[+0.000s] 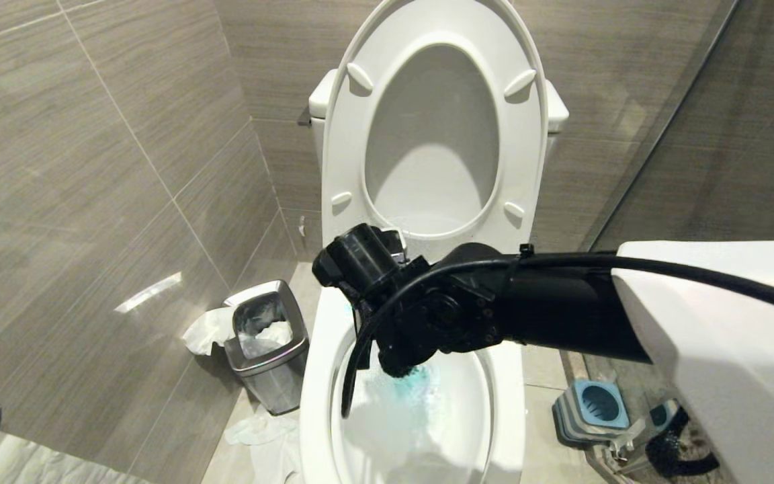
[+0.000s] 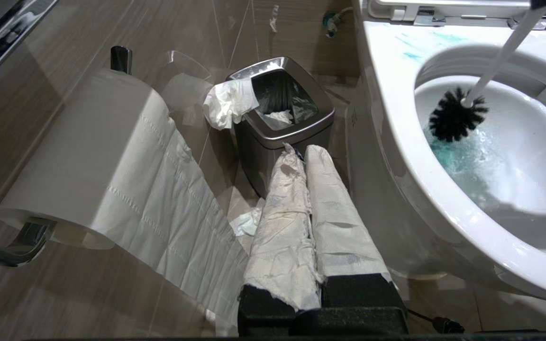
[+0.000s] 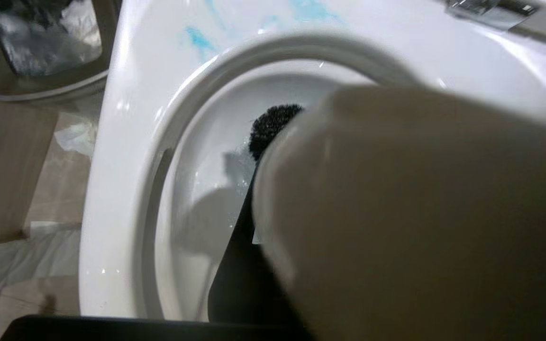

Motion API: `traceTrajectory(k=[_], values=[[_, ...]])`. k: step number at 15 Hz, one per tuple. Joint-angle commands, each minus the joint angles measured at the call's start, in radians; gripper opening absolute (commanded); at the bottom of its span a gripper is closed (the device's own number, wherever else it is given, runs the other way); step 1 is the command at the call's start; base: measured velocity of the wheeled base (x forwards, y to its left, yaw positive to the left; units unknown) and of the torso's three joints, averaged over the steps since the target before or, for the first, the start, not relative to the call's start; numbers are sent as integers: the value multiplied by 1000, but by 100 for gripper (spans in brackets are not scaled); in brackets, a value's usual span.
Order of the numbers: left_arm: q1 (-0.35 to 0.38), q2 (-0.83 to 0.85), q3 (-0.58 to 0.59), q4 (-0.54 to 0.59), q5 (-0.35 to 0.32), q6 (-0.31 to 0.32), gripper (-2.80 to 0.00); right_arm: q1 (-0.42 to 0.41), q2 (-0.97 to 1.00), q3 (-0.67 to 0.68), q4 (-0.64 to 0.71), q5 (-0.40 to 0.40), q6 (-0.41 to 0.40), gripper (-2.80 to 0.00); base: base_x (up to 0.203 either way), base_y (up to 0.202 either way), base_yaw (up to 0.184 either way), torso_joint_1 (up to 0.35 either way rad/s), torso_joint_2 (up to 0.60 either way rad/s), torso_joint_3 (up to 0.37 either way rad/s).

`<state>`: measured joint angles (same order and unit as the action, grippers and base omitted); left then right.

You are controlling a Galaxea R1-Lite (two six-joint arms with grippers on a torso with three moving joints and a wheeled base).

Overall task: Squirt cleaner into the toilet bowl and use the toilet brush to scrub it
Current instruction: Scrub the toilet bowl

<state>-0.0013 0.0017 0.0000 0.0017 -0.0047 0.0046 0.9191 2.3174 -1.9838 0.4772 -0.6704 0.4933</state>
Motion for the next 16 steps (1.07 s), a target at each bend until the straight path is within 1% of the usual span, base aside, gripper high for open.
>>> traceTrajectory(k=[1,3,6,8,9,10,12,14,16], values=[[0,0,0,0,0,0,-280,35,-8,27,14,-3,26,-280,0,0,0,0,0,0],[0,0,0,0,0,0,-280,66,-73,91,68,-3,98,-280,0,0,0,0,0,0],[0,0,0,0,0,0,-280,92,-189,275,124,-7,190,-280,0,0,0,0,0,0],[1,0,0,0,0,0,-280,91,-279,412,130,-10,236,-280,0,0,0,0,0,0],[0,0,0,0,0,0,-280,66,-307,441,131,-10,250,-280,0,0,0,0,0,0],[0,0,0,0,0,0,-280,35,-308,436,130,-12,252,-280,0,0,0,0,0,0],[0,0,0,0,0,0,-280,-11,-273,373,129,-19,242,-280,0,0,0,0,0,0],[0,0,0,0,0,0,-280,-36,-208,291,129,-20,236,-280,0,0,0,0,0,0],[0,0,0,0,0,0,-280,-40,-130,188,130,-20,226,-280,0,0,0,0,0,0]])
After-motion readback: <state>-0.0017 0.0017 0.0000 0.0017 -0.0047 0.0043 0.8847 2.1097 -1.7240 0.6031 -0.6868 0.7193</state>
